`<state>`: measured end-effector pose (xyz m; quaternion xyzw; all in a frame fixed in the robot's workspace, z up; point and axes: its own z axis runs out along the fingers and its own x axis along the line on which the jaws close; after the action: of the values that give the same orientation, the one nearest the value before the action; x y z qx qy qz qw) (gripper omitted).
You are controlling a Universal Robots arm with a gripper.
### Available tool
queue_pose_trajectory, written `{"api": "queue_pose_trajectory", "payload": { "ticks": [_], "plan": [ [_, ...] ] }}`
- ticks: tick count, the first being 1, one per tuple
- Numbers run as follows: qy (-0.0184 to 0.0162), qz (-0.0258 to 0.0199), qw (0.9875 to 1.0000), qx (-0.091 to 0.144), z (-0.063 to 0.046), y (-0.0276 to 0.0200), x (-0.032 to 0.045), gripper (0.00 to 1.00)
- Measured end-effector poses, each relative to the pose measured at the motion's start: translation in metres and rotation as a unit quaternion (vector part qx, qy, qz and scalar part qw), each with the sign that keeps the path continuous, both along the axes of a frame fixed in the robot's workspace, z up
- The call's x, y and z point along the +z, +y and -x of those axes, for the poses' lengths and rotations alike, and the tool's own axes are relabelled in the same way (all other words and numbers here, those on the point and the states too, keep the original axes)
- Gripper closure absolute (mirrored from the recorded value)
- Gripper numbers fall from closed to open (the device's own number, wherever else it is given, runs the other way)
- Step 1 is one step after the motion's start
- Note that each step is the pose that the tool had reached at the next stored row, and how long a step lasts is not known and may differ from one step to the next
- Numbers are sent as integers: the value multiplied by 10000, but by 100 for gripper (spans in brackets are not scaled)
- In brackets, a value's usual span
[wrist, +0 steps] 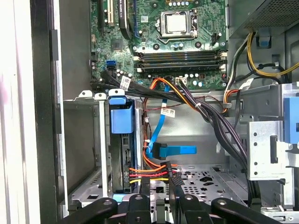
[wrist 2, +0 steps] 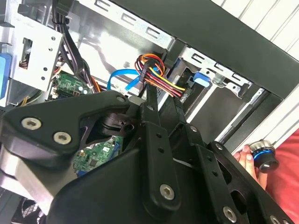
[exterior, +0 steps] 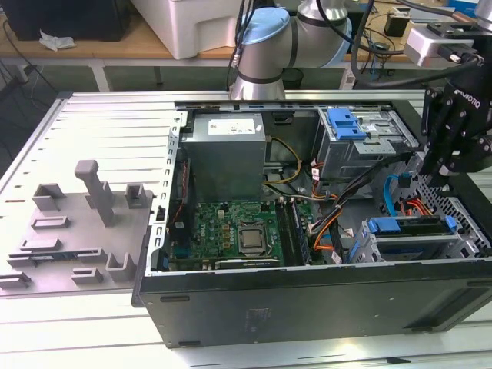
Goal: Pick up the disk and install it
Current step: 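Insert the second disk wire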
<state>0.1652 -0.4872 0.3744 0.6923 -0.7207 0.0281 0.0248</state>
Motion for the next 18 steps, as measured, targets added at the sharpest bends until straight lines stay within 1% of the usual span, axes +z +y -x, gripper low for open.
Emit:
{"api": "queue_pose_trajectory", "payload": {
  "ticks": [4, 11, 14, 15, 16, 17, 18],
  "plan": [
    [0, 24, 10000, -1, 0, 0, 0, 70],
    [0, 50, 10000, -1, 0, 0, 0, 70],
    [0, 70, 10000, -2, 0, 0, 0, 70],
    [0, 87, 10000, -2, 0, 3, 0, 70],
    [0, 143, 9999, -2, 0, 25, 0, 70],
    [0, 160, 9999, -2, 0, 41, 0, 70],
    [0, 168, 9999, -2, 0, 56, -1, 70]
  ]
}}
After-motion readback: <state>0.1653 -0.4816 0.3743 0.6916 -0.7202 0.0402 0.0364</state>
